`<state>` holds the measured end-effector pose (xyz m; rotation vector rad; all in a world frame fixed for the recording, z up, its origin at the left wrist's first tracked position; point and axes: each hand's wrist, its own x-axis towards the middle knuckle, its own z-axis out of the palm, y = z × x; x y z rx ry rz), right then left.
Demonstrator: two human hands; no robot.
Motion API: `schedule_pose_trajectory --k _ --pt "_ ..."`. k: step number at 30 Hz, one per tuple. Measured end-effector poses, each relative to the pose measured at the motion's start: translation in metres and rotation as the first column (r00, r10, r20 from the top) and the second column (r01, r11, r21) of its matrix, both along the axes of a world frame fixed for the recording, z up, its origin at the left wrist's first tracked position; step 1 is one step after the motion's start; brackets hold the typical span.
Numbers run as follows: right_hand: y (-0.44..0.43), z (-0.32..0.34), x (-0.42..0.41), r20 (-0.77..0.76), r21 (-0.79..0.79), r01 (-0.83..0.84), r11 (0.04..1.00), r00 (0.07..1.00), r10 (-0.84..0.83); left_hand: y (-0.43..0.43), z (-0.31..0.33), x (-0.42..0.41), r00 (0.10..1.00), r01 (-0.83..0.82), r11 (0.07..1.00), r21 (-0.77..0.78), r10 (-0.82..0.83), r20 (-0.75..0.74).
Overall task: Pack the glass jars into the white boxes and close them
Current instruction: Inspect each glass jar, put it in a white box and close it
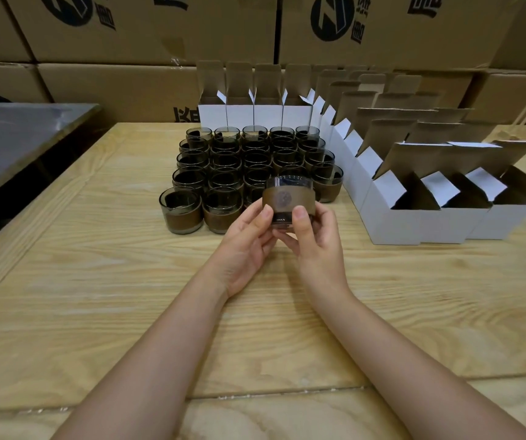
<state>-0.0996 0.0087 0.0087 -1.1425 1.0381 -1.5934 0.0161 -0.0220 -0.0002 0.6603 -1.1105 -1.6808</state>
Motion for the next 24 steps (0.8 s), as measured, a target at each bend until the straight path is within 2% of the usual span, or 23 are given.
schedule_pose_trajectory --k 5,12,19,24 --pt "-0.0016 0.0003 -0.0015 -0.064 -0.015 0.009 1.0 0.998 -0.01 0.0033 0.0037 0.0004 0.997 -0.055 0.998 -0.012 0.055 -0.054" --pt "-0.0036 -0.0036 -0.0016 -0.118 -0.055 0.086 0.995 0.989 -0.093 0.0027 0.0032 0.0 0.975 -0.168 0.984 0.065 0.175 -0.136" --pt "-0.0067 -0.0075 -0.0012 -0.143 -0.05 0.101 0.994 0.984 -0.107 0.0032 0.0029 -0.0003 0.981 -0.146 0.989 0.019 0.147 -0.128" --pt "-0.0061 -0.0055 -0.0012 -0.053 -0.005 0.076 0.997 0.996 -0.076 0.0068 0.01 -0.0002 0.983 -0.11 0.993 0.05 0.116 -0.143"
